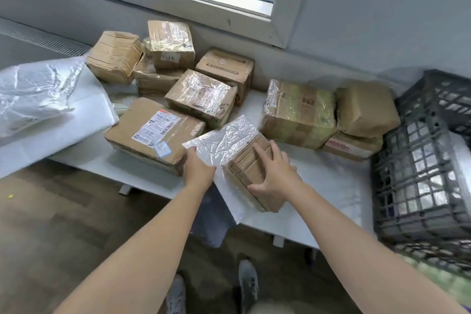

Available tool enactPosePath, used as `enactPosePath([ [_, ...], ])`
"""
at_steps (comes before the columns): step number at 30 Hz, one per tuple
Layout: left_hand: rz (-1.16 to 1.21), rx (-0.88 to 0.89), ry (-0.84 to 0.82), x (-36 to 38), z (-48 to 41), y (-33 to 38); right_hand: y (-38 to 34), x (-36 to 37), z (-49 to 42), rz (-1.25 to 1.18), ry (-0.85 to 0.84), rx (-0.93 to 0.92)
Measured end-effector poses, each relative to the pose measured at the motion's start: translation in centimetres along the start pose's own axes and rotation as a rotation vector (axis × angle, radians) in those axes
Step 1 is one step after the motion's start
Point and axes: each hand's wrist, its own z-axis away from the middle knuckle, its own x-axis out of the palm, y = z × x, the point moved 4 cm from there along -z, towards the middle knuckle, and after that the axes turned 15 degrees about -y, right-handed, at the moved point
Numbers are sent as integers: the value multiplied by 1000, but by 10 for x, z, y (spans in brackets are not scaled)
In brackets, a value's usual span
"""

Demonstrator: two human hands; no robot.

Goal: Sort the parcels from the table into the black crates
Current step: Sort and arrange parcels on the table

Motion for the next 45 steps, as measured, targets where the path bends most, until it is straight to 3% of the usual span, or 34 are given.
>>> enactPosePath([
  [4,-233,220,-12,-20,-2,26,-6,-3,7,-14,76,10],
  [13,-249,752,114,-87,13,97,-21,14,18,9,116,10],
  [19,-172,740,147,-99,17,98,-28,14,7,98,75,17],
  [28,-32,874,269,-117,38,146,-23,10,4,260,30,-9],
  [31,-37,919,219,-113,43,159,-21,9,7,157,-13,30],
  [34,-26,870,176,-106,41,160,-32,-12,15,-99,67,22],
  [39,-22,822,79,-88,44,172,-76,-64,39,-660,205,-248],
  [42,32,803,-67,-72,52,181,-97,-88,49,-713,247,-288],
  [45,111,783,-257,-64,58,196,-97,-114,63,-691,436,-237],
])
